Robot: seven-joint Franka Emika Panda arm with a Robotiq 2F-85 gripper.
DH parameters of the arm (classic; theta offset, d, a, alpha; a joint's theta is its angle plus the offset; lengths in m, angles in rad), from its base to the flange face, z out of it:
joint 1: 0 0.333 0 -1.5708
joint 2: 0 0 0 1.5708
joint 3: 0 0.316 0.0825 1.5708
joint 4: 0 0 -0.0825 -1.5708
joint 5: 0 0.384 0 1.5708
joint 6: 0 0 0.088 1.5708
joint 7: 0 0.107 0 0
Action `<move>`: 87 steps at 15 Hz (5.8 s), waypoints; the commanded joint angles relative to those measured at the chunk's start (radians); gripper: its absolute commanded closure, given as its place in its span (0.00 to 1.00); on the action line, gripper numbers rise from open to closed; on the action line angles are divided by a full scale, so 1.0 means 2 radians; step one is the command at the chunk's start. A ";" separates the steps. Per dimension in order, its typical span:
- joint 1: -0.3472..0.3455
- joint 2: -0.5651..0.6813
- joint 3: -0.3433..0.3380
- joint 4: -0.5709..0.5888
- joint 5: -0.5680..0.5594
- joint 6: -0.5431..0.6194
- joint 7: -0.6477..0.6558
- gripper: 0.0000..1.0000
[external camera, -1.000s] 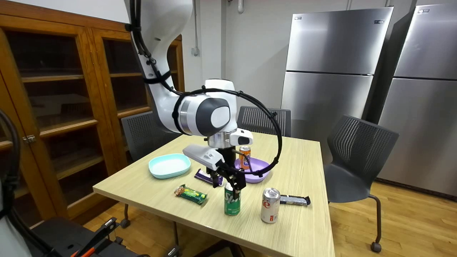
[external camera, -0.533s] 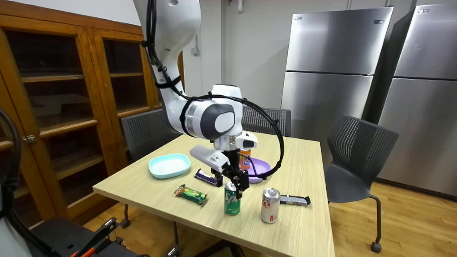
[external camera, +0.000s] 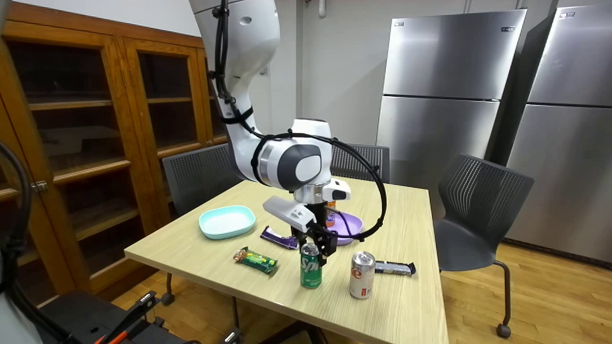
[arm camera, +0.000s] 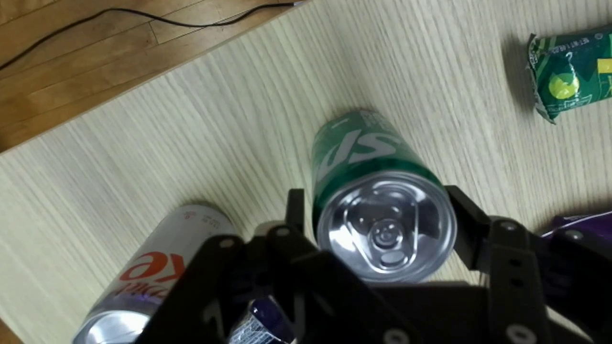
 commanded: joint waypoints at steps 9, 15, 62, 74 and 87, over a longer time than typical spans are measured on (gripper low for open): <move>-0.008 -0.031 -0.010 0.039 -0.001 -0.076 -0.019 0.62; -0.016 -0.026 -0.004 0.104 0.008 -0.109 -0.025 0.62; -0.041 0.321 0.024 0.745 0.046 -0.406 -0.025 0.00; -0.082 0.145 0.010 0.526 0.041 -0.365 -0.090 0.00; -0.082 0.003 -0.027 0.218 0.001 -0.221 -0.113 0.00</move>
